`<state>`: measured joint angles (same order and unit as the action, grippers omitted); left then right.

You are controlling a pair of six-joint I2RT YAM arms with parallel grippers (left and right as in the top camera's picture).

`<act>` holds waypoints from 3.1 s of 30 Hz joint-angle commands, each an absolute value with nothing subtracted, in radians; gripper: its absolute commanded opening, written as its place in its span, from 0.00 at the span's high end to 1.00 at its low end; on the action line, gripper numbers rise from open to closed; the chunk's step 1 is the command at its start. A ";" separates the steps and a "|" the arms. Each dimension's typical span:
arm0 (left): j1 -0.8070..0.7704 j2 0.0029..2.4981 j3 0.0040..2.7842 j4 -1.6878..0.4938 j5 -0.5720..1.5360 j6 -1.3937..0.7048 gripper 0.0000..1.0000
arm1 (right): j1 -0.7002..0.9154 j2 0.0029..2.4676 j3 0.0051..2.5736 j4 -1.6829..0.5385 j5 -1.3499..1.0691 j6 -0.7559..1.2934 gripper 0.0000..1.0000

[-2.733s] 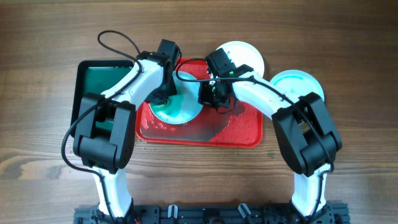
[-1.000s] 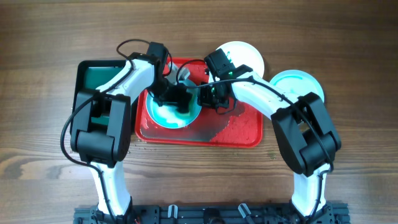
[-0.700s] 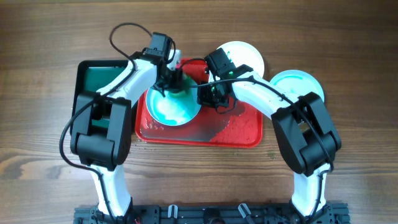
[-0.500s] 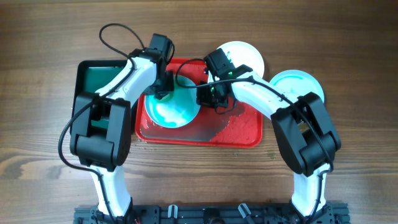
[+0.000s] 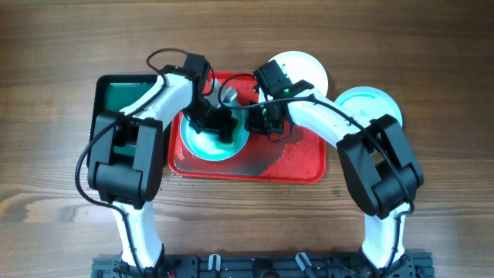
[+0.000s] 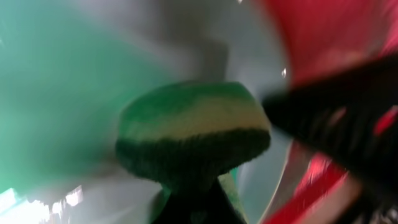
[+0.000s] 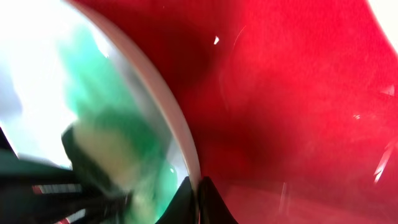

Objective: Clean dirty plates on tray and stack at the side
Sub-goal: 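Scrub the plate with the sponge while the right gripper holds its rim, then lift the plate with the right gripper and set it on the cleaned plate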

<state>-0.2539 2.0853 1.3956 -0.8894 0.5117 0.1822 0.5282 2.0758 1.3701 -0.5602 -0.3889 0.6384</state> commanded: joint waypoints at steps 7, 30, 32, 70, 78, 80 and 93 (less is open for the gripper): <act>-0.260 2.108 1.391 -0.630 -0.220 -0.329 0.96 | 0.526 2.089 1.388 -0.558 -0.402 0.632 0.96; -0.292 2.108 1.391 -0.823 0.493 -0.018 0.96 | 0.526 2.089 1.388 -0.553 -0.406 0.631 0.96; -0.290 2.108 1.391 -0.718 0.488 -0.019 0.95 | 0.526 2.089 1.388 -0.554 -0.406 0.631 0.96; 0.014 1.803 1.737 -1.261 -0.146 -0.326 0.96 | 0.936 1.832 1.512 -0.786 0.902 0.419 0.96; 0.014 1.803 1.737 -1.261 -0.146 -0.326 0.96 | 1.095 1.819 1.512 -0.786 1.431 0.418 0.96; 0.014 1.803 1.737 -1.261 -0.146 -0.326 0.96 | 1.120 1.819 1.512 -0.788 1.521 0.406 0.96; 0.014 1.803 1.737 -1.261 -0.146 -0.326 0.96 | 1.131 1.819 1.512 -0.760 1.491 0.324 0.96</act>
<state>0.0093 1.8000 1.7332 -1.2644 -0.1585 -0.3065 1.1282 1.8526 1.5005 -0.7624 1.4750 0.3344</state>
